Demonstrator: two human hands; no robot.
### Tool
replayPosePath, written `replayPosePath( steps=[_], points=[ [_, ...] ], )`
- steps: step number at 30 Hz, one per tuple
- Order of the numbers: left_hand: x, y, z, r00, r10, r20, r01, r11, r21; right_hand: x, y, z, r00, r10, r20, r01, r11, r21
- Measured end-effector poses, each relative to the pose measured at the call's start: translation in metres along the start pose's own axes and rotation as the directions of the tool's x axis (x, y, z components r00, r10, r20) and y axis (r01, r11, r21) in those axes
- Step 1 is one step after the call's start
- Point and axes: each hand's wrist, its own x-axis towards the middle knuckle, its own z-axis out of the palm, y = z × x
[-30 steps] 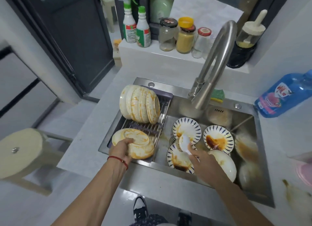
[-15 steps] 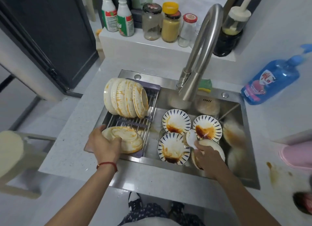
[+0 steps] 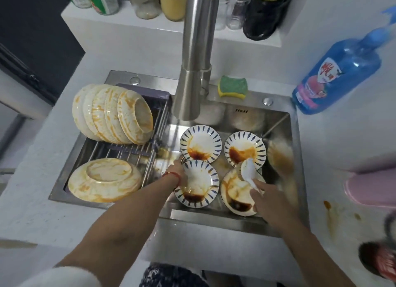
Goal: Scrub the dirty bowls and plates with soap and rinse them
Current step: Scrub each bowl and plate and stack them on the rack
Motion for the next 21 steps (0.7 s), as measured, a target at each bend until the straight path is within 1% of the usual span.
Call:
replayPosePath(
  steps=[2, 4, 6, 7, 9, 11, 13, 15, 18, 21],
  points=[
    [0.026, -0.003, 0.006, 0.999, -0.001, 0.040, 0.000, 1.000, 0.009, 0.005, 0.006, -0.001, 1.000, 0.003, -0.020, -0.002, 1.000, 0.016],
    [0.043, -0.006, 0.008, 1.000, -0.011, 0.008, 0.011, 1.000, 0.011, 0.006, 0.009, -0.002, 1.000, 0.006, -0.029, -0.005, 1.000, 0.027],
    [0.051, -0.007, 0.007, 0.999, -0.035, -0.003, 0.034, 0.997, -0.066, 0.007, 0.008, -0.003, 1.000, 0.009, -0.024, -0.009, 1.000, 0.004],
    [0.052, -0.008, 0.005, 0.998, -0.051, 0.025, 0.053, 0.990, -0.132, 0.007, 0.008, -0.002, 1.000, 0.016, -0.018, -0.016, 1.000, -0.016],
    [0.049, -0.008, 0.003, 0.996, -0.059, 0.065, 0.070, 0.980, -0.184, 0.004, 0.005, -0.002, 1.000, 0.000, 0.012, 0.001, 0.995, -0.102],
    [0.046, -0.012, 0.000, 0.997, -0.040, 0.059, 0.052, 0.978, -0.205, -0.004, -0.001, -0.001, 1.000, -0.005, 0.024, 0.008, 0.988, -0.157],
    [0.039, -0.013, -0.006, 1.000, -0.016, 0.014, 0.019, 0.979, -0.204, -0.014, -0.009, -0.001, 1.000, -0.005, 0.015, 0.007, 0.989, -0.145],
    [0.035, -0.016, -0.015, 0.999, -0.031, 0.040, 0.040, 0.965, -0.259, -0.020, -0.015, 0.000, 1.000, -0.009, 0.009, 0.011, 0.980, -0.197],
    [0.017, -0.025, -0.029, 0.995, -0.027, 0.097, 0.065, 0.906, -0.418, -0.039, -0.030, 0.007, 0.997, -0.072, -0.003, 0.066, 0.935, -0.348],
    [-0.004, -0.030, -0.027, 0.980, 0.036, 0.194, 0.088, 0.797, -0.597, -0.059, -0.054, 0.018, 0.991, -0.131, 0.023, 0.131, 0.930, -0.344]
  ],
)
